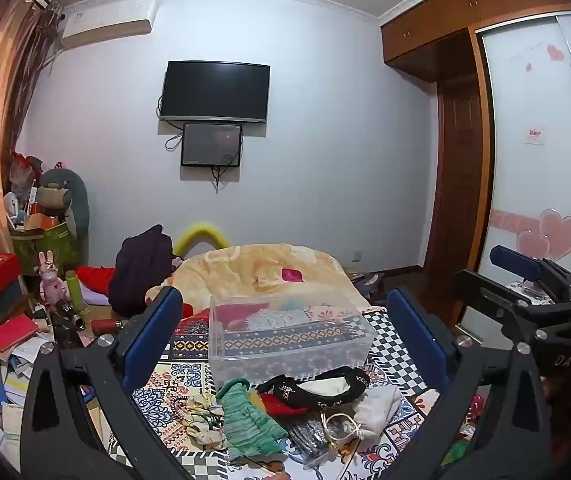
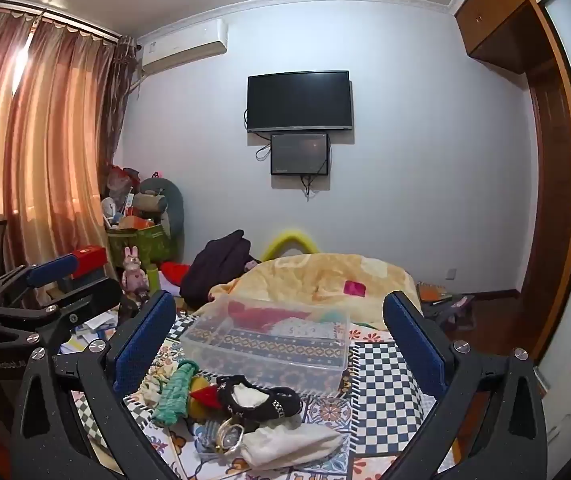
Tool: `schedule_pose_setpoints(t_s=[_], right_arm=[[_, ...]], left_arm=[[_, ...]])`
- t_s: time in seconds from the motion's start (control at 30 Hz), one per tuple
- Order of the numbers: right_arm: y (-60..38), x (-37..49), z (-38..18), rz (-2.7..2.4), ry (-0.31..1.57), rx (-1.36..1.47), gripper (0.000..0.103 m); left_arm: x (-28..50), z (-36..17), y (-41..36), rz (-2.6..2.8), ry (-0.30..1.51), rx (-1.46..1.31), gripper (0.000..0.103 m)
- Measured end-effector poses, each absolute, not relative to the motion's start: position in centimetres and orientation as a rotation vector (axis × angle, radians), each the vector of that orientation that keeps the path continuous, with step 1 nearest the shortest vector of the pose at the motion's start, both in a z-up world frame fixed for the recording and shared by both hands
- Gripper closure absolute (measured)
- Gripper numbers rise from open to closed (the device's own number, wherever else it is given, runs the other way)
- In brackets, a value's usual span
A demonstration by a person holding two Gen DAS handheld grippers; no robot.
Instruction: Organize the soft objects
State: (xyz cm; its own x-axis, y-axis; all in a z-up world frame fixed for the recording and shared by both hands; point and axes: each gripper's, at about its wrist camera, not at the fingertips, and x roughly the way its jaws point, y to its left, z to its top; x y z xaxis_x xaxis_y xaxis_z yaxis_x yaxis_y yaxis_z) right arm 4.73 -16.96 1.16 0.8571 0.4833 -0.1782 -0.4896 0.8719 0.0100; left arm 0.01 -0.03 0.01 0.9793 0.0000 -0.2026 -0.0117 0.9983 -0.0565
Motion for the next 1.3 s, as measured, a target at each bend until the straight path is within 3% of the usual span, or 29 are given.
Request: schedule_pose_setpoints(t_s=[1.3], right_arm=[[-17.04,4.43,1.61,0.519,0.191,-0.012,0.0]], left_arm=[[0.3,-0.63,-0.63,0.014,0.203,-0.034,0.0]])
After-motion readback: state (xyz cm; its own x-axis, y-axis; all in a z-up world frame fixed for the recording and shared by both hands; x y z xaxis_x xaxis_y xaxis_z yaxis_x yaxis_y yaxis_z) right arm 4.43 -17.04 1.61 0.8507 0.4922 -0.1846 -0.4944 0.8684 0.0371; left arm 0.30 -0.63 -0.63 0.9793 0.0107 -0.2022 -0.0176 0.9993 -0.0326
